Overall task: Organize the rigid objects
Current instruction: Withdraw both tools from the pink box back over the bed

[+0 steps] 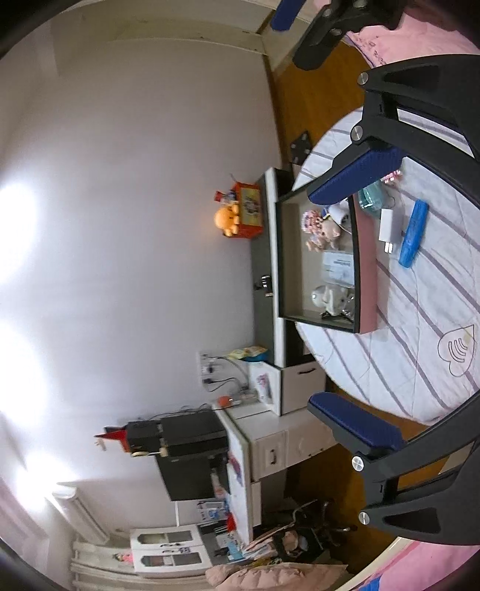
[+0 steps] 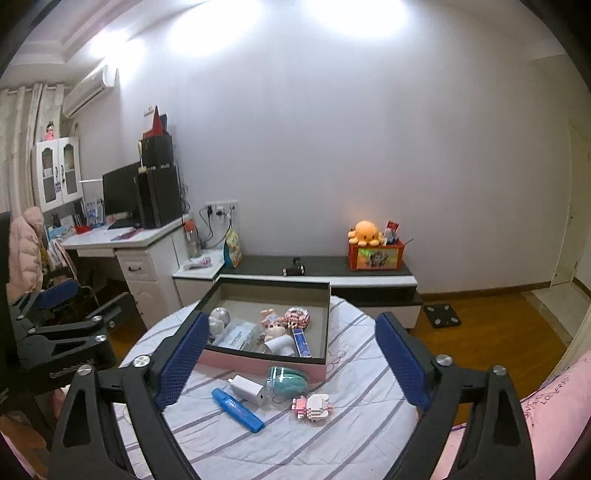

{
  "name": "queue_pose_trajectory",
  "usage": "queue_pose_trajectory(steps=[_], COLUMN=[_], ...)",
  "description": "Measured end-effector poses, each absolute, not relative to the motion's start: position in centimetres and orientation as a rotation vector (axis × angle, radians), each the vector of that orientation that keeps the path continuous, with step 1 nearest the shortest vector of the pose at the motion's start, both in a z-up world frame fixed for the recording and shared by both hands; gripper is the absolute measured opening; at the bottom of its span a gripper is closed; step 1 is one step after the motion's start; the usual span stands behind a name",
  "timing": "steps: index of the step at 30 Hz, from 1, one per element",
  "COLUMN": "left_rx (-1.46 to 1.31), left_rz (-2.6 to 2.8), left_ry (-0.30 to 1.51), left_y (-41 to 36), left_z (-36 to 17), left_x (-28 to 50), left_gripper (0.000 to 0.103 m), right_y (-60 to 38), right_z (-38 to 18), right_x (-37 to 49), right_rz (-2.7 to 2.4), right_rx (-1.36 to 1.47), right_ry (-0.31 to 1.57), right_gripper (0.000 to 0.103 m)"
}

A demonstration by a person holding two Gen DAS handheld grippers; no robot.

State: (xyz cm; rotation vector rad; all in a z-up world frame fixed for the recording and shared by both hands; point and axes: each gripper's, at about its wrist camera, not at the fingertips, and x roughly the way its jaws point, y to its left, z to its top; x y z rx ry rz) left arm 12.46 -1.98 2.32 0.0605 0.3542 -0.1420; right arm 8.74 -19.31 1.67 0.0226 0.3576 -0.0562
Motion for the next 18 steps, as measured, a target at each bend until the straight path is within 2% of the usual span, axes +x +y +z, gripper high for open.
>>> queue_pose_trajectory(steps=[18], left_rx=[0.046], left_rz=[-0.141], left_ry=[0.197], left_y=[0.2], left_z=[5.4], left_x=[4.9], left_gripper=[0.103], right_y=[-17.0], right_z=[4.8], right_x=[1.1], right_rz=[-0.094], right_rx=[-0.018], right_ry=[0.183], right_gripper=[0.103])
